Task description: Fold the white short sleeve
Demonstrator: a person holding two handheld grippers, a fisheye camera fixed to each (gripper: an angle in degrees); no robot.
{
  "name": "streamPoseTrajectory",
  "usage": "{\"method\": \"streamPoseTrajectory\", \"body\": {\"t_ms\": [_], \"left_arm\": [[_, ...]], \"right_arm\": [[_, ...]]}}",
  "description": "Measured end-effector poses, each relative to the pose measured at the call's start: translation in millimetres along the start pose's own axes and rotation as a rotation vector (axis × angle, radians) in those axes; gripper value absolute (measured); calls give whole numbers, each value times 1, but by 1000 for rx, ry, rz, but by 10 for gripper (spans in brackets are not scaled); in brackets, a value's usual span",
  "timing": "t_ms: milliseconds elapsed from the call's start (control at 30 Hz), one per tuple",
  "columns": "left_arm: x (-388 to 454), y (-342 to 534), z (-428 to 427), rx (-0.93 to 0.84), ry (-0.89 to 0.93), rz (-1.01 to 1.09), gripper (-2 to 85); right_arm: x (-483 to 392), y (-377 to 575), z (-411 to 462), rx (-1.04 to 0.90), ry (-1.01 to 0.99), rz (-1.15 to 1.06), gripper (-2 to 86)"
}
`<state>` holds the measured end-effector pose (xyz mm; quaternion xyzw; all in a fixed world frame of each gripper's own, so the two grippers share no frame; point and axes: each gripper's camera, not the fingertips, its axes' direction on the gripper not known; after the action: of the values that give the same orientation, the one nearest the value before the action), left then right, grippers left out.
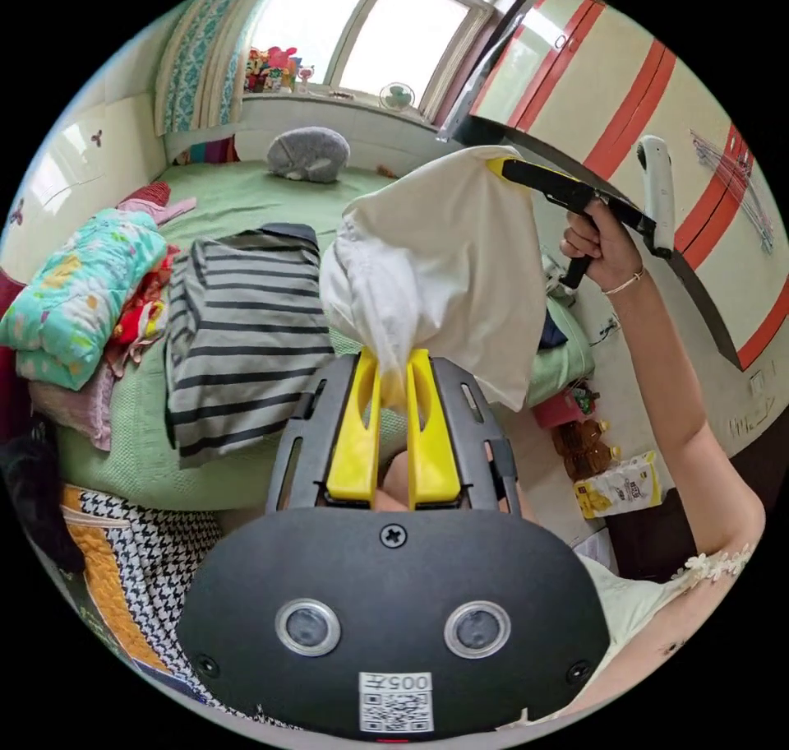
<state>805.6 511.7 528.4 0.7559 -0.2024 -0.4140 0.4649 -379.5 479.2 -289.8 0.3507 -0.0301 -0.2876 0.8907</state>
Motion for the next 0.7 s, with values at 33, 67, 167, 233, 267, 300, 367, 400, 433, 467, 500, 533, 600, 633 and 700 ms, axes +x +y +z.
{"method": "streamPoseTrajectory", "body": {"t_ms": [33,67,167,233,267,300,367,400,433,467,500,533,600,633,700], "left_arm": [[-5,0,-12,13,-12,-7,58],[-14,-1,-34,40,-38,-19,58],[-37,-3,-72,68,-85,-58,59],[-54,-3,-77,63,-96,-95,59],[-68,-2,-69,42,-108,-128,60],[-85,-1,-53,0,-122,-172,61],[-113,3,-16,-92,-132,-220,64],[-130,7,13,-168,-128,-233,66],[-139,11,26,-199,-121,-250,67],[-152,19,40,-216,-101,-289,67],[-159,26,43,-195,-75,-303,67],[-161,29,42,-175,-56,-297,68],[-163,34,33,-133,-33,-273,70],[-163,34,31,-135,-44,-263,72],[-162,31,24,-140,-69,-210,76]], "right_arm": [[-5,-9,0,14,-4,-9,14],[-16,-25,2,37,-10,-26,14],[-41,-60,22,41,-40,-38,18],[-52,-72,47,9,-61,-5,30],[-59,-74,70,-23,-88,7,45],[-66,-72,96,-85,-103,8,66],[-74,-62,134,-207,-110,24,79],[-77,-51,154,-260,-120,51,81],[-79,-44,162,-280,-133,57,82],[-84,-29,173,-305,-169,50,83],[-90,-12,180,-317,-204,29,83],[-92,-3,182,-321,-220,14,83],[-104,33,183,-330,-274,-50,77],[-107,42,182,-333,-286,-62,76],[-123,75,182,-370,-356,-102,73]]}}
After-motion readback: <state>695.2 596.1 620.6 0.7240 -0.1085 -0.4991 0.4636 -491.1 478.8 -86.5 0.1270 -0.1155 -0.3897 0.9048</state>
